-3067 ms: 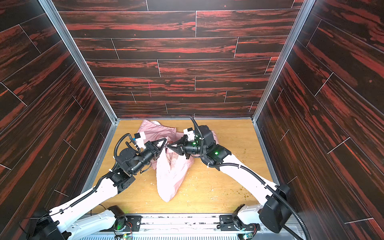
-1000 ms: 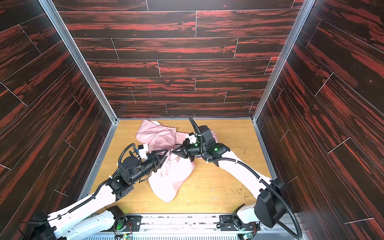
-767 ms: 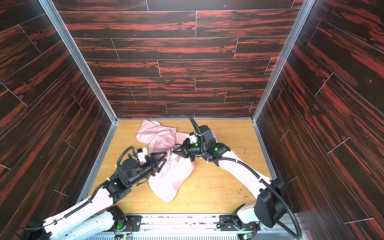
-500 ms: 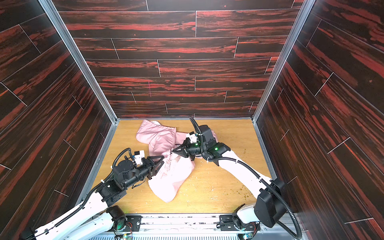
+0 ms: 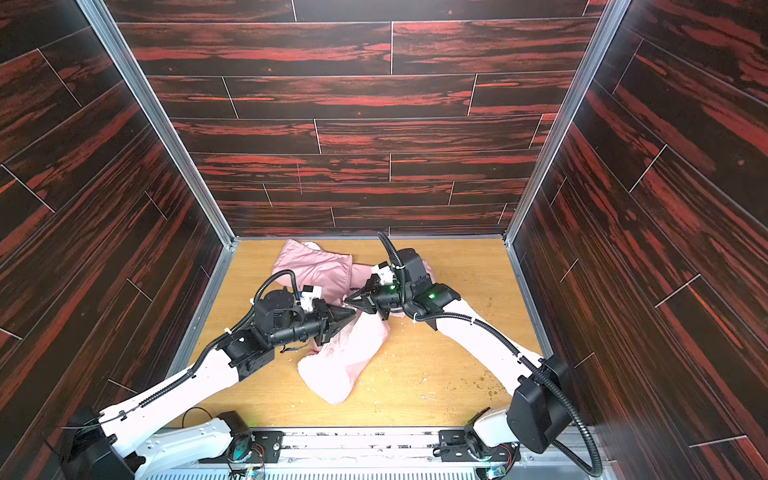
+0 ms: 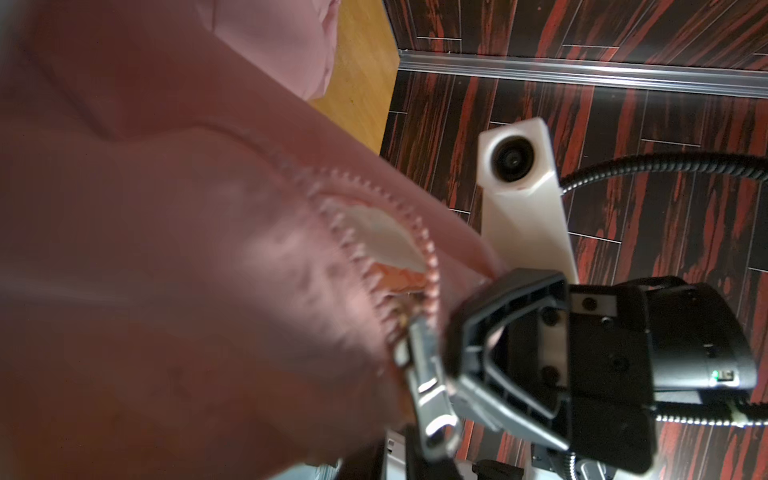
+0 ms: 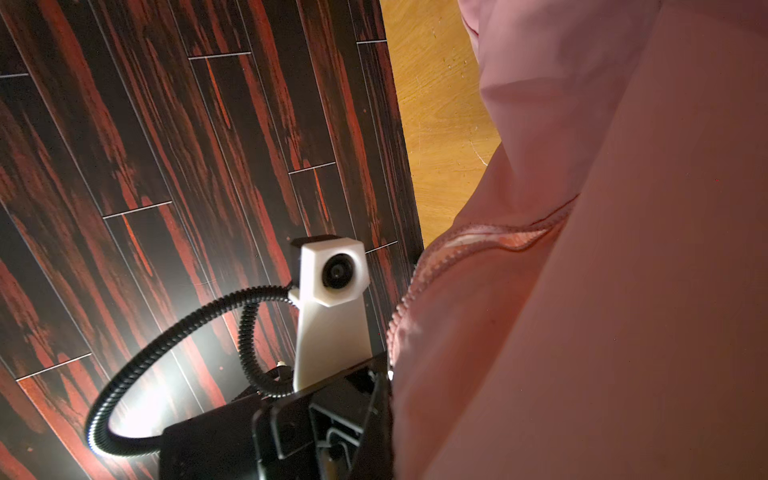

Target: Zip up the jacket

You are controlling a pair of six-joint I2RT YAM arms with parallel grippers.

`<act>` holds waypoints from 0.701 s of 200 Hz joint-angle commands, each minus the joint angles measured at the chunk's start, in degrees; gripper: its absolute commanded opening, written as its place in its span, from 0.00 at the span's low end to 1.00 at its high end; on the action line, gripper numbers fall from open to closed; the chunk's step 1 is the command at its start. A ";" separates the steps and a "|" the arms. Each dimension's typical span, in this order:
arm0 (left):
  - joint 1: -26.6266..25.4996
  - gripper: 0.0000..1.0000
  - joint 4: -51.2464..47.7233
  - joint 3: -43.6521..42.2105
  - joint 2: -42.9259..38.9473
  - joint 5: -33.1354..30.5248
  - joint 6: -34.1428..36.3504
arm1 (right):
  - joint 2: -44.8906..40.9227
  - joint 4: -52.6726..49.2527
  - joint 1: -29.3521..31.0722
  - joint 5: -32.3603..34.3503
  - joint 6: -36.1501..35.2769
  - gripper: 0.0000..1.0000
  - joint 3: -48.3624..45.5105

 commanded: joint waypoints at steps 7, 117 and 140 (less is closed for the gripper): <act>-0.14 0.10 4.37 1.48 -0.06 -2.03 -0.16 | 0.89 -1.06 -0.31 0.62 -1.25 0.00 1.74; 8.70 0.05 2.29 1.03 -4.56 -6.95 2.40 | -0.82 -1.68 -0.31 -0.19 -1.64 0.00 0.25; 8.70 0.06 2.38 3.60 -0.94 -1.50 2.34 | -0.98 -2.17 -0.31 -0.40 -1.94 0.00 0.17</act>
